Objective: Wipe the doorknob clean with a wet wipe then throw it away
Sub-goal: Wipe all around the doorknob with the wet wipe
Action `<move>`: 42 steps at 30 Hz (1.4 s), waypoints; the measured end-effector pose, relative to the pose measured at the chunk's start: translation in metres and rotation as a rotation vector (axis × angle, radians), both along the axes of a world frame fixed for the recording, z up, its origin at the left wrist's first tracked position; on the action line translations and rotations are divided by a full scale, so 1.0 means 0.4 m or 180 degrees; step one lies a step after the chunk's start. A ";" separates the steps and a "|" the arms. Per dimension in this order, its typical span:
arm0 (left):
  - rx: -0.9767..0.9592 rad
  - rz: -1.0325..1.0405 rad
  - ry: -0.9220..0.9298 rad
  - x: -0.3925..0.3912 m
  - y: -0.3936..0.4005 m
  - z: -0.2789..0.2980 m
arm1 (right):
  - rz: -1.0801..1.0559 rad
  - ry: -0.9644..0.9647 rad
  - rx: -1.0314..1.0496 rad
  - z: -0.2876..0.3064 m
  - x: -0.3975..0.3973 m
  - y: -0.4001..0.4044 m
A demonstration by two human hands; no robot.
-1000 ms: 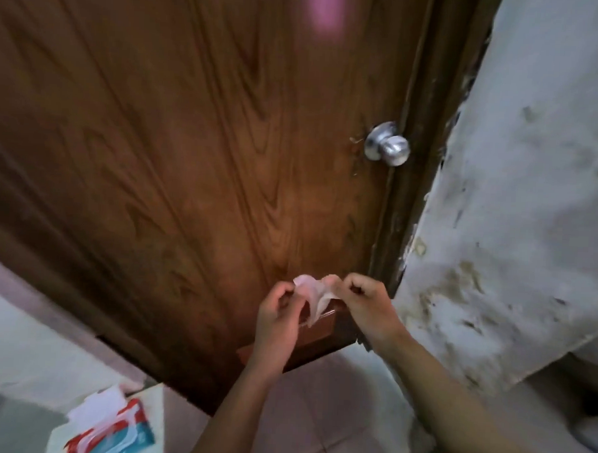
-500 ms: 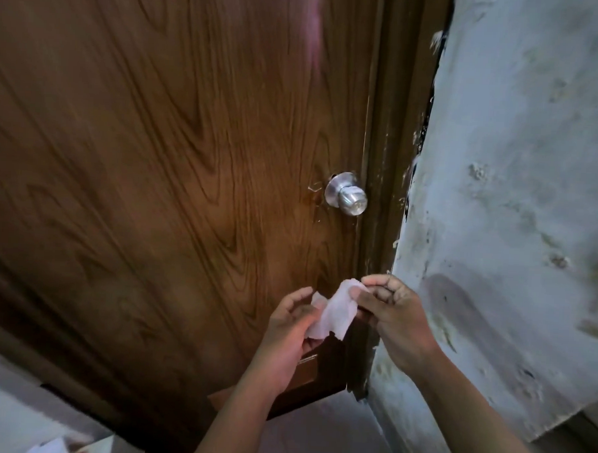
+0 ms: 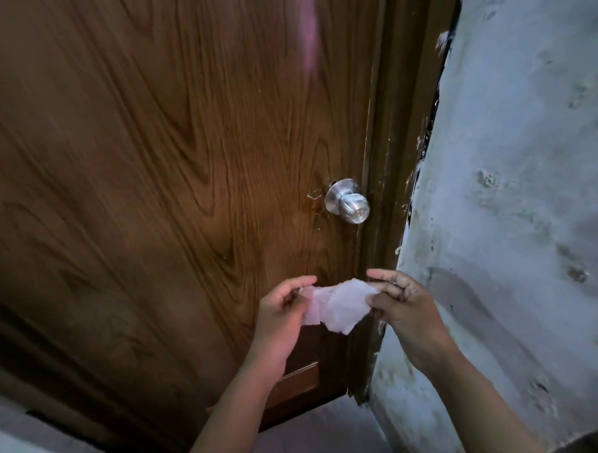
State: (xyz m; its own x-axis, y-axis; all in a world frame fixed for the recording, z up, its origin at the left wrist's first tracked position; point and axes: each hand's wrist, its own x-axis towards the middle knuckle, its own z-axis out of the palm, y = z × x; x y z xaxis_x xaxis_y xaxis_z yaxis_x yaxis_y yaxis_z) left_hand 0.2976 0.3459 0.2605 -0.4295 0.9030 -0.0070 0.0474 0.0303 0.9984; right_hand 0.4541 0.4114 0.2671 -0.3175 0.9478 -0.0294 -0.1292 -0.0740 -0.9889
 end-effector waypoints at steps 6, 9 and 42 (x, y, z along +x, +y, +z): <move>-0.0256 0.0200 0.0162 -0.031 0.029 -0.024 | -0.0146 0.0039 -0.0127 0.008 -0.040 0.005; -0.0243 -0.0022 0.0269 -0.029 0.031 -0.027 | -0.0166 0.0030 -0.0141 0.020 -0.062 0.016; -0.0095 -0.1468 -0.0711 -0.151 0.094 -0.008 | -0.0762 -0.1972 0.1319 -0.028 -0.190 -0.058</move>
State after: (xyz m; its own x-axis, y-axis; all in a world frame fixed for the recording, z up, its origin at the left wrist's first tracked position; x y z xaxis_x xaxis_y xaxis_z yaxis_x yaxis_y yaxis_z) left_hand 0.2374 0.3833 0.2572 0.0285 0.9963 -0.0816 -0.1518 0.0850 0.9848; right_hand 0.3780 0.3880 0.2558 -0.1444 0.9608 0.2367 0.4894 0.2773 -0.8268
